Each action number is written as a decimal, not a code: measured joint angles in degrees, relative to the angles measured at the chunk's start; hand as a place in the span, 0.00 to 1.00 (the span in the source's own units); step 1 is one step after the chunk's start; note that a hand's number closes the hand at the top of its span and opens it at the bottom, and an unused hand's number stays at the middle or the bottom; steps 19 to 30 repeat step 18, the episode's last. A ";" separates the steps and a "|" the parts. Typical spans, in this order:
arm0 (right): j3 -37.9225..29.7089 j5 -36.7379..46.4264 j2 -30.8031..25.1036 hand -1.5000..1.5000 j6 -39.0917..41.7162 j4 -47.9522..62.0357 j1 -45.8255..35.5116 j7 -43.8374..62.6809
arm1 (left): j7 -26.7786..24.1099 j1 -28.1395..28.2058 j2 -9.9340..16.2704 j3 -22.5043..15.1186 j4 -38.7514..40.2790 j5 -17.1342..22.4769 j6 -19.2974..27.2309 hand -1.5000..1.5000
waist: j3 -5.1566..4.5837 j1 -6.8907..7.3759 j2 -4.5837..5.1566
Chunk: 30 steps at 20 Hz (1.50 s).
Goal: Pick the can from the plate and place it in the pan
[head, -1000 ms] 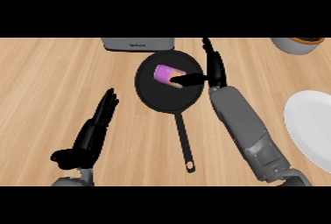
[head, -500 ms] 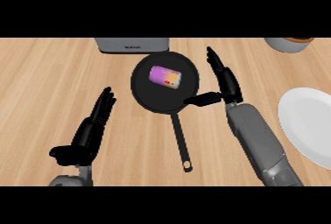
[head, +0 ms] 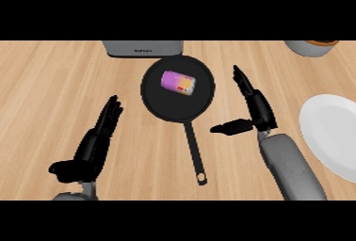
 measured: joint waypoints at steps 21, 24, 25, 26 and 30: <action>-0.37 9.18 -0.19 0.00 -0.11 -11.15 7.40 4.64 | 0.20 -0.75 -1.41 0.44 0.42 -1.24 -0.52 0.50 | 0.00 0.11 0.05; -0.37 9.18 -0.19 0.00 -0.11 -11.15 7.40 4.64 | 0.20 -0.75 -1.41 0.44 0.42 -1.24 -0.52 0.50 | 0.00 0.11 0.05; -0.37 9.18 -0.19 0.00 -0.11 -11.15 7.40 4.64 | 0.20 -0.75 -1.41 0.44 0.42 -1.24 -0.52 0.50 | 0.00 0.11 0.05; -0.37 9.18 -0.19 0.00 -0.11 -11.15 7.40 4.64 | 0.20 -0.75 -1.41 0.44 0.42 -1.24 -0.52 0.50 | 0.00 0.11 0.05; -0.37 9.18 -0.19 0.00 -0.11 -11.15 7.40 4.64 | 0.20 -0.75 -1.41 0.44 0.42 -1.24 -0.52 0.50 | 0.00 0.11 0.05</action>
